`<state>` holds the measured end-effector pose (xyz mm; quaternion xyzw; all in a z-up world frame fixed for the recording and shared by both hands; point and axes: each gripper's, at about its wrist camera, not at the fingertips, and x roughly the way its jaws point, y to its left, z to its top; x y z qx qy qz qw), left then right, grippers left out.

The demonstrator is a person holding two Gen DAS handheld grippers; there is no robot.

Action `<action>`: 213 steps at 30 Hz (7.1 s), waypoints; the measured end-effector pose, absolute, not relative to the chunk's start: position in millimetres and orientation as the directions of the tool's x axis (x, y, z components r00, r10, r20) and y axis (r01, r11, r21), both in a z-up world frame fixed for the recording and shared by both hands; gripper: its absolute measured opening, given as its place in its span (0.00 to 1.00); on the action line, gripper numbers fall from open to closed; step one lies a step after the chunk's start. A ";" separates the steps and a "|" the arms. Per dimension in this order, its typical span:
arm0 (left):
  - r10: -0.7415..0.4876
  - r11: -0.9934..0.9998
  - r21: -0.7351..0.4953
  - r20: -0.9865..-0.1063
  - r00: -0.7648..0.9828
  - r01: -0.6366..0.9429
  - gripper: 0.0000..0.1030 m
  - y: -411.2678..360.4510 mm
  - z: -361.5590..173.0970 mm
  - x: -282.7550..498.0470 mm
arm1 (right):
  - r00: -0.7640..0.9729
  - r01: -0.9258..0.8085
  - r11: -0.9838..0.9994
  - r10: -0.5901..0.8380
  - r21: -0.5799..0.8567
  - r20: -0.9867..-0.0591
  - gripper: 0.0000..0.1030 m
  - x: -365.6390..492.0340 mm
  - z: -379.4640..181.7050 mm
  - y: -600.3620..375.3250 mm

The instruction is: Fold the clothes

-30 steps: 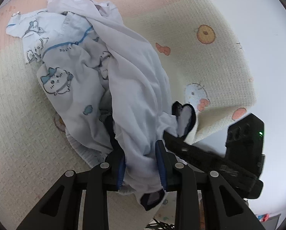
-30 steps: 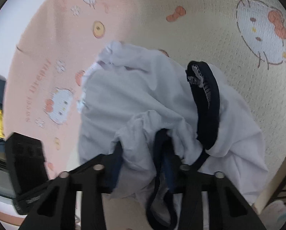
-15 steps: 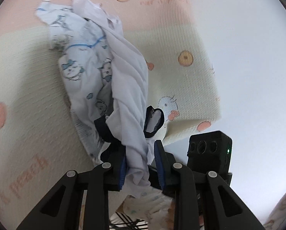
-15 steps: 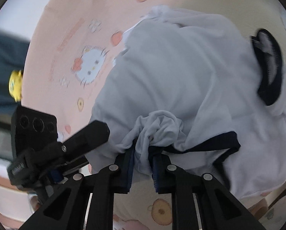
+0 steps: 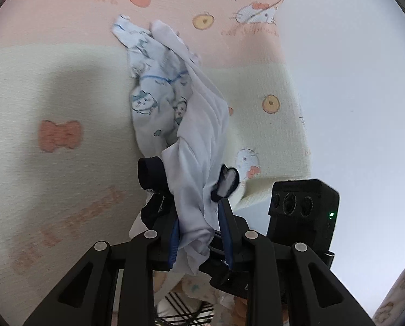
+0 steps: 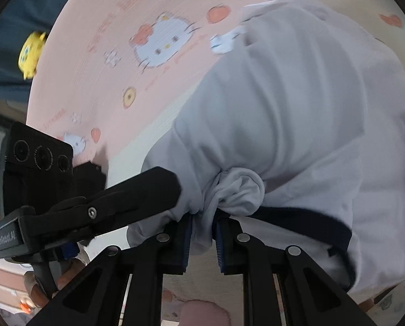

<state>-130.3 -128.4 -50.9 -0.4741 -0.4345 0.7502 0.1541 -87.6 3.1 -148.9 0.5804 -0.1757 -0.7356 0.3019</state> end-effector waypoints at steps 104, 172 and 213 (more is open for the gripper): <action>0.422 -0.798 -0.535 -0.824 -0.377 0.276 0.61 -109.0 -102.7 -362.4 | -0.245 0.038 -0.779 -0.615 0.626 -0.750 0.71 -306.6 -206.1 125.1; 0.326 -0.840 -0.474 -0.830 -0.453 0.264 0.63 -93.1 -47.4 -334.3 | -0.552 0.304 -0.928 -0.355 0.215 -0.754 0.11 -237.0 -42.9 68.8; 0.594 -0.676 -0.715 -0.674 -0.439 0.181 0.11 -86.1 -31.3 -279.6 | -0.169 -0.027 -0.593 -0.790 0.804 -0.589 0.12 -222.6 -128.5 76.8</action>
